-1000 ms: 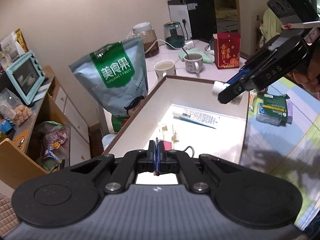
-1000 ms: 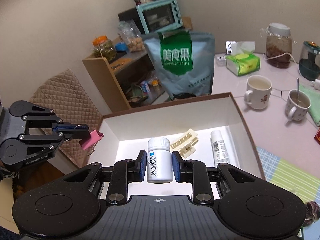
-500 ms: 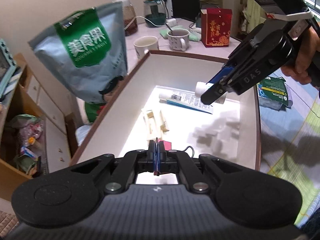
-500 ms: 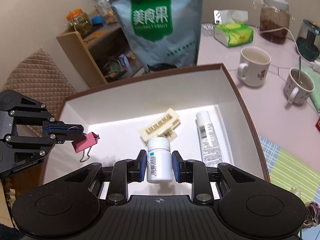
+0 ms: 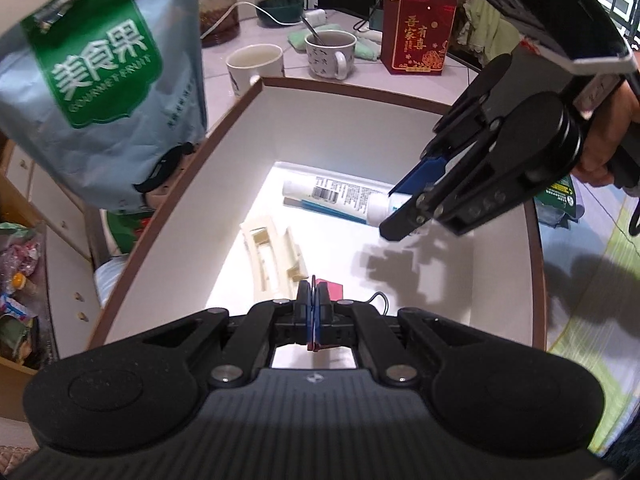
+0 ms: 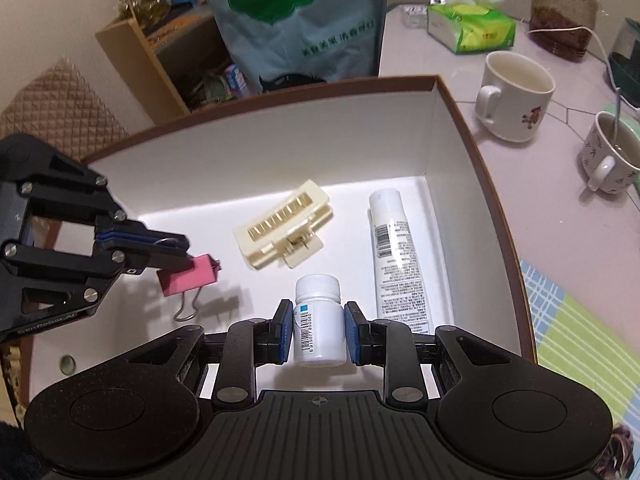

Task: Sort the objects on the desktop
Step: 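Carry the binder clip with the left gripper while the right gripper carries the pill bottle into the box, then open both grippers to drop the pink binder clip and white pill bottle in the box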

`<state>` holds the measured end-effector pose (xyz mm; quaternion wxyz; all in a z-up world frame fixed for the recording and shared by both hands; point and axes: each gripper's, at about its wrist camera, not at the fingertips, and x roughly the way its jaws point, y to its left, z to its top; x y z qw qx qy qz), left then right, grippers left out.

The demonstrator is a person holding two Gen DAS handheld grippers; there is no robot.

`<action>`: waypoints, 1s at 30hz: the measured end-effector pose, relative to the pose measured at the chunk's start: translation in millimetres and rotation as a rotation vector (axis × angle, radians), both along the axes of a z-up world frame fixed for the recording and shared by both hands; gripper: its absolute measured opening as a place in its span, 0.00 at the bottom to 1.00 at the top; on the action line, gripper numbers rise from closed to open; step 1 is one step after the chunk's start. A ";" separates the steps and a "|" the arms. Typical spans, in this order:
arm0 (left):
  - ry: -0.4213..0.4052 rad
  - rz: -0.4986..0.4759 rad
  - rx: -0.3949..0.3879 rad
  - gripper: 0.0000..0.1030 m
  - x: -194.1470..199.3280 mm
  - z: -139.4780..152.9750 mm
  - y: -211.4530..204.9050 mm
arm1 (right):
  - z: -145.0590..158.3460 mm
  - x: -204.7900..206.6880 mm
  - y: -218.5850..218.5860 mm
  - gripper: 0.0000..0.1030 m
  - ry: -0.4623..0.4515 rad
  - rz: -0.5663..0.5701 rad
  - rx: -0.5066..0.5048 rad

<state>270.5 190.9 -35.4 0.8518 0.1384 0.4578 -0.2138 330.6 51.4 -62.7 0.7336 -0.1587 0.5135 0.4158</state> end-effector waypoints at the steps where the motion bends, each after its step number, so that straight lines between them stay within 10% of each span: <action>1: 0.008 -0.001 -0.003 0.00 3.4 -2.4 -1.3 | -2.6 1.5 0.4 0.25 0.003 0.007 -0.006; 27: 0.029 0.021 -0.014 0.09 35.0 -19.4 -7.5 | -14.8 11.2 -1.6 0.26 -0.028 0.034 0.017; 30: 0.032 0.035 -0.005 0.10 32.0 -15.3 -3.6 | -12.7 9.0 -2.5 0.56 -0.054 0.018 0.033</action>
